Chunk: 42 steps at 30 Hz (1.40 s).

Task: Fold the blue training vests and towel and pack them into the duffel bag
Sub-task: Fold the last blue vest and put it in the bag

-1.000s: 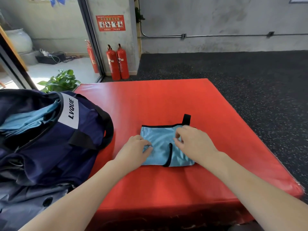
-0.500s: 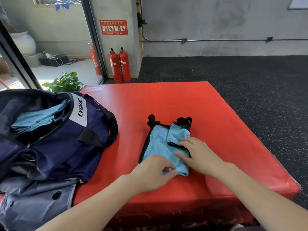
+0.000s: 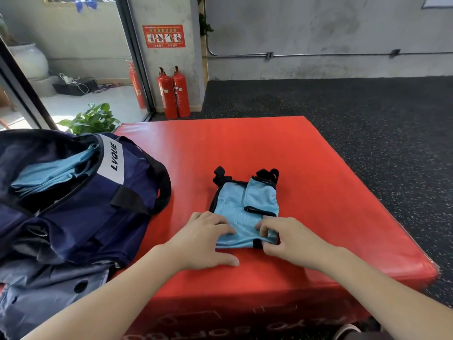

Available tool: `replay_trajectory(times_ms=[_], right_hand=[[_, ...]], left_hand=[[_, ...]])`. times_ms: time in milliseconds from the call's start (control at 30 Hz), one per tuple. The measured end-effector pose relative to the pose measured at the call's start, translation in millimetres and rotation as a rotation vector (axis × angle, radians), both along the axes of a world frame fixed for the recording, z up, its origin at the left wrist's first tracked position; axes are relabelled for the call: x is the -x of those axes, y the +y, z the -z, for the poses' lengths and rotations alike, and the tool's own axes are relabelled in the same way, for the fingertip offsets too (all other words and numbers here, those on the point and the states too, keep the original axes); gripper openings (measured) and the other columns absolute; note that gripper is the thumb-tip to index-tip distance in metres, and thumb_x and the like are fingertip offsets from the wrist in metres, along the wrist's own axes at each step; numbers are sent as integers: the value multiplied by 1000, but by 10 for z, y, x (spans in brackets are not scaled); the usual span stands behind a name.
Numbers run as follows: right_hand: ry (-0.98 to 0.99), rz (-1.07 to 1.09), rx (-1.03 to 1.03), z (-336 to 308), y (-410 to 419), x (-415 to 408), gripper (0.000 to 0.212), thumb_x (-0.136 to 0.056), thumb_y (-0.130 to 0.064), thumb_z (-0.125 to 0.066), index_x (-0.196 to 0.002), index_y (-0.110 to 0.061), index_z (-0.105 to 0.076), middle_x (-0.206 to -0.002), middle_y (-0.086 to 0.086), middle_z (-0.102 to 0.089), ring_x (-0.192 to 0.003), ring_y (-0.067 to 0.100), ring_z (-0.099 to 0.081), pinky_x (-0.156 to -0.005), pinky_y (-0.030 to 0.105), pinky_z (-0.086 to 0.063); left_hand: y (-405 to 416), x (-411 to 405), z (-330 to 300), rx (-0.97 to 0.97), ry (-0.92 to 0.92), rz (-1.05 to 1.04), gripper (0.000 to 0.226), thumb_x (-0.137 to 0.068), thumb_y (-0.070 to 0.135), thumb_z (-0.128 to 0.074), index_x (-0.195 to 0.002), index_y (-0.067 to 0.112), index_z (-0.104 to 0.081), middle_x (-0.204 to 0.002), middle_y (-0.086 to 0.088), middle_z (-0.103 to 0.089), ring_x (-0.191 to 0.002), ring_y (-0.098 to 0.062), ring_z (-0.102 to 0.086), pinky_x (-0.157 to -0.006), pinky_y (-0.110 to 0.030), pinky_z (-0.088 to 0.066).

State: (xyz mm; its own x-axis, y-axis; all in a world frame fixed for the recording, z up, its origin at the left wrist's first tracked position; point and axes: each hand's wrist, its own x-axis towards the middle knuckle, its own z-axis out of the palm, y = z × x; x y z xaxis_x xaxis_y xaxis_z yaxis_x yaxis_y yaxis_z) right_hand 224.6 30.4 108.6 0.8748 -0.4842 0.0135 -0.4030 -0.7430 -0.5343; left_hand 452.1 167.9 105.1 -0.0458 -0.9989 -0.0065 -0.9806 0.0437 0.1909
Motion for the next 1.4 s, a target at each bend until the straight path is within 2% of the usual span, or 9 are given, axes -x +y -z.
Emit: replay_trajectory(times_ms=[200, 333, 567, 833, 933, 1033, 1200, 1333, 1400], right_hand=[[-56, 158, -174, -75, -75, 27, 7, -85, -36, -68, -83, -32, -61, -81, -7, -69, -60, 4, -51, -61, 27, -44], [-98, 205, -207, -147, -130, 45, 11, -88, -29, -67, -81, -28, -59, -67, -8, -62, -56, 4, -45, -57, 25, -37], [-216, 324, -421, -253, -340, 33, 12, -92, -15, -61, -81, -15, -64, -64, -1, -59, -58, 12, -50, -56, 31, -45], [-211, 492, -281, -128, -554, -246, 12, -89, -24, -63, -77, -22, -67, -62, -5, -63, -54, 12, -53, -56, 35, -48], [-91, 536, -137, -41, -595, -326, 14, -89, -37, -64, -81, -26, -63, -76, -8, -68, -73, 17, -61, -66, 34, -45], [14, 633, -1, 5, -565, -399, 25, -92, -49, -56, -82, -26, -56, -86, -4, -65, -86, 27, -60, -69, 35, -43], [139, 724, 87, 30, -582, -404, 40, -100, -56, -40, -81, -23, -54, -97, 8, -68, -98, 35, -65, -76, 38, -46], [123, 746, 2, 10, -618, -400, 51, -98, -66, -35, -90, -23, -61, -100, 8, -69, -100, 34, -64, -80, 39, -46], [116, 749, -13, -16, -598, -390, 53, -96, -69, -35, -94, -23, -61, -100, 6, -68, -99, 33, -64, -80, 39, -46]], left_hand=[[-54, 30, -72, 151, 130, -79, 19, -91, 35, -52, -77, 23, -56, -66, 4, -56, -63, -16, -51, -62, -32, -31], [-84, 13, -163, 147, 476, -291, 16, -92, 38, -63, -83, 25, -66, -68, -1, -64, -58, -12, -53, -58, -32, -44], [-263, 8, -267, 208, 659, -344, 14, -85, 41, -73, -76, 31, -70, -71, 9, -68, -63, 0, -55, -60, -23, -42], [-514, 4, -196, 362, 578, -503, 4, -87, 35, -73, -88, 33, -69, -80, 15, -69, -77, -4, -61, -66, -14, -44], [-601, -41, -95, 269, 327, -531, 9, -91, 33, -65, -100, 33, -67, -99, 16, -62, -96, -8, -57, -82, -29, -48], [-694, -23, -52, 344, 71, -376, 24, -89, 17, -65, -110, 27, -71, -116, 6, -61, -115, -21, -52, -90, -34, -40], [-857, 146, -80, 122, 242, -43, 27, -99, 32, -56, -122, 37, -69, -144, 6, -53, -134, -12, -45, -114, -37, -30], [-892, 233, -119, 15, 140, -152, 28, -100, 39, -47, -119, 39, -68, -117, 10, -64, -109, -16, -59, -89, -39, -49], [-880, 277, -181, 7, 45, -276, 25, -98, 34, -44, -97, 29, -69, -95, 5, -63, -92, -23, -59, -69, -35, -45]])
